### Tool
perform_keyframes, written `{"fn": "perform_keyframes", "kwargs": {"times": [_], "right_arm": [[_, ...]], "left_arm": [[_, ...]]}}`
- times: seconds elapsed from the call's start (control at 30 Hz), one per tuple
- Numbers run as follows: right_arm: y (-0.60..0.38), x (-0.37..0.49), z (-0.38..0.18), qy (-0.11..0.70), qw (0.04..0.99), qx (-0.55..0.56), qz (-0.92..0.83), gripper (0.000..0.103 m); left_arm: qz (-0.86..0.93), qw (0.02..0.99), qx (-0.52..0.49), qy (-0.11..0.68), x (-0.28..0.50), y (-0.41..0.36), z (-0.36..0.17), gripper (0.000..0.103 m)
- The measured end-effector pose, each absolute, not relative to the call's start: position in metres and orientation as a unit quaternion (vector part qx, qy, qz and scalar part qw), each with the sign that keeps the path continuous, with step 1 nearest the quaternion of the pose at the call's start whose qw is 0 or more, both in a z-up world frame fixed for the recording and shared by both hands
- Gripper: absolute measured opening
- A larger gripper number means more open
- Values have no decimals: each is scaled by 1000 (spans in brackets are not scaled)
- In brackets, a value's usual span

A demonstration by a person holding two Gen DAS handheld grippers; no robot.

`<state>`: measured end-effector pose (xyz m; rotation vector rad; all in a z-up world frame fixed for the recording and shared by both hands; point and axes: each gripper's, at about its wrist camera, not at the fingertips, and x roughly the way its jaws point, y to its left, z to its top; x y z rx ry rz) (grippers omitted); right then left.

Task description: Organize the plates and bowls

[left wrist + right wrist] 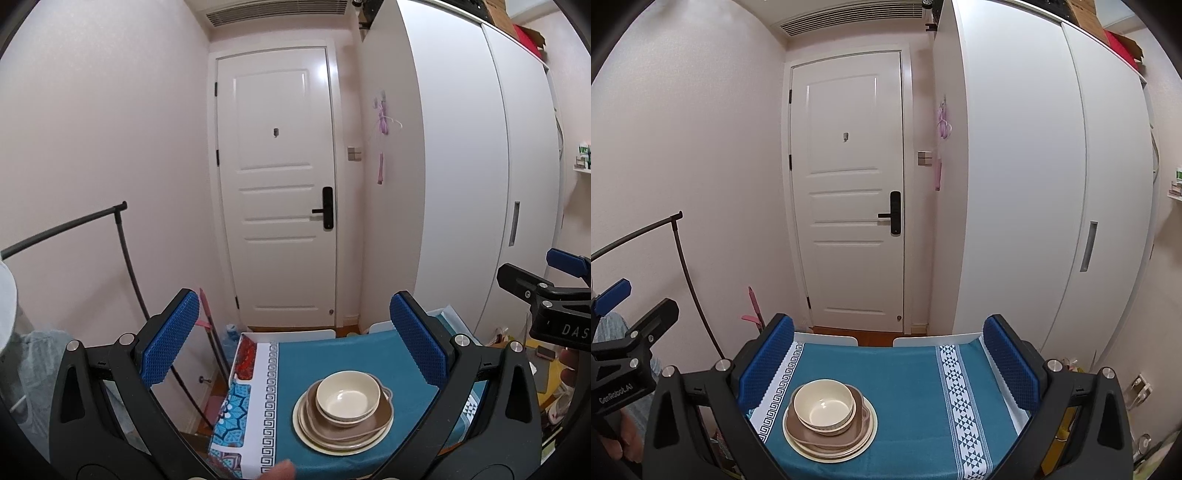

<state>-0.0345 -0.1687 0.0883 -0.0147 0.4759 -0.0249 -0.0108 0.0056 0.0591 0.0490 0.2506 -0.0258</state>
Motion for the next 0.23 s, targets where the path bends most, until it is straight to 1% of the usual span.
{"fn": "perform_keyframes", "kwargs": {"times": [0.23], "right_arm": [[-167,-31,86,238,971,-7,-13,102]], "left_arm": [[-17,992,28,119,-3,6,57,103]]}}
